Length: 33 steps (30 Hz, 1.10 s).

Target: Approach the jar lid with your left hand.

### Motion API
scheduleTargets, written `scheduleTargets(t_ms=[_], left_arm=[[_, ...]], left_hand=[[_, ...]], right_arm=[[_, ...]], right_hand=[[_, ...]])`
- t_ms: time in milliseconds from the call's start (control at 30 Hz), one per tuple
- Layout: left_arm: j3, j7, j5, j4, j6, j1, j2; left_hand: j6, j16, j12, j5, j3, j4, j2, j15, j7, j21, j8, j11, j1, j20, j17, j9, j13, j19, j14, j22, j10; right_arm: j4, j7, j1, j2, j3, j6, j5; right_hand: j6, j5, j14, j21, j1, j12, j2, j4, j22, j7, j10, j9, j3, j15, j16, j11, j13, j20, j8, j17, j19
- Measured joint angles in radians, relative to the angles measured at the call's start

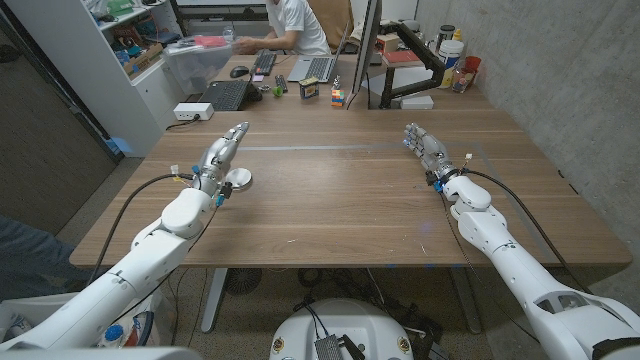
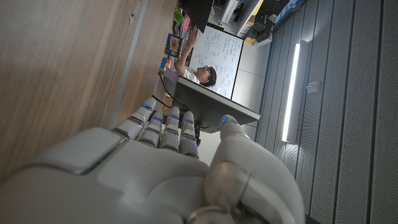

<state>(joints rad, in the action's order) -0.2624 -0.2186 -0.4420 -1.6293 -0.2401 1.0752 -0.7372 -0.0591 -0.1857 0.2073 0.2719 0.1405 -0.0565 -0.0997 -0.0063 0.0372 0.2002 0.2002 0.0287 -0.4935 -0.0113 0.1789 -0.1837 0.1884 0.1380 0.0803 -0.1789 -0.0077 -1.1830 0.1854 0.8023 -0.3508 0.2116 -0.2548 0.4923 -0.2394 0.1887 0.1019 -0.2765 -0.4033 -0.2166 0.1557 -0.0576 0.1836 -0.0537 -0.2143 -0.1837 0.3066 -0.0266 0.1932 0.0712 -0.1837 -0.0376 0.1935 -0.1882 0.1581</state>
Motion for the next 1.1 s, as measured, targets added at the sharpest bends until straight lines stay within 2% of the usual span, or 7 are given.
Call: scheduleTargets(t_ms=[300, 1100], left_arm=[[0.009, -0.028, 0.028, -0.016, 0.01, 0.011, -0.009], [0.041, -0.095, 0.093, -0.075, 0.066, 0.055, -0.049]], left_hand=[[-0.005, 0.0, 0.0, 0.0, 0.0, 0.008, 0.002, 0.004, -0.005, 0.008, 0.0, -0.004, -0.011, -0.005, 0.0, 0.0, 0.0, -0.005, -0.012, -0.005, 0.004], [-0.021, 0.0, 0.005, 0.0, -0.001, 0.016, -0.001, 0.001, -0.014, 0.008, 0.0, 0.007, -0.026, -0.011, 0.0, 0.0, 0.0, 0.0, -0.015, -0.005, 0.014]], right_arm=[[0.007, -0.003, -0.001, 0.004, 0.0, -0.001, -0.001], [0.056, 0.013, -0.033, 0.015, 0.006, -0.011, -0.003]], right_hand=[[0.0, 0.0, 0.0, 0.0, 0.0, 0.0, 0.0, 0.0, 0.0, 0.0, 0.0, 0.0, 0.0, 0.0, 0.0, 0.0, 0.0, 0.0, 0.0, 0.0, 0.0], [-0.004, 0.0, 0.0, 0.0, 0.0, 0.0, 0.0, 0.0, 0.0, 0.004, 0.0, 0.0, 0.0, 0.0, 0.0, 0.0, 0.0, 0.002, 0.0, 0.0, 0.002]])
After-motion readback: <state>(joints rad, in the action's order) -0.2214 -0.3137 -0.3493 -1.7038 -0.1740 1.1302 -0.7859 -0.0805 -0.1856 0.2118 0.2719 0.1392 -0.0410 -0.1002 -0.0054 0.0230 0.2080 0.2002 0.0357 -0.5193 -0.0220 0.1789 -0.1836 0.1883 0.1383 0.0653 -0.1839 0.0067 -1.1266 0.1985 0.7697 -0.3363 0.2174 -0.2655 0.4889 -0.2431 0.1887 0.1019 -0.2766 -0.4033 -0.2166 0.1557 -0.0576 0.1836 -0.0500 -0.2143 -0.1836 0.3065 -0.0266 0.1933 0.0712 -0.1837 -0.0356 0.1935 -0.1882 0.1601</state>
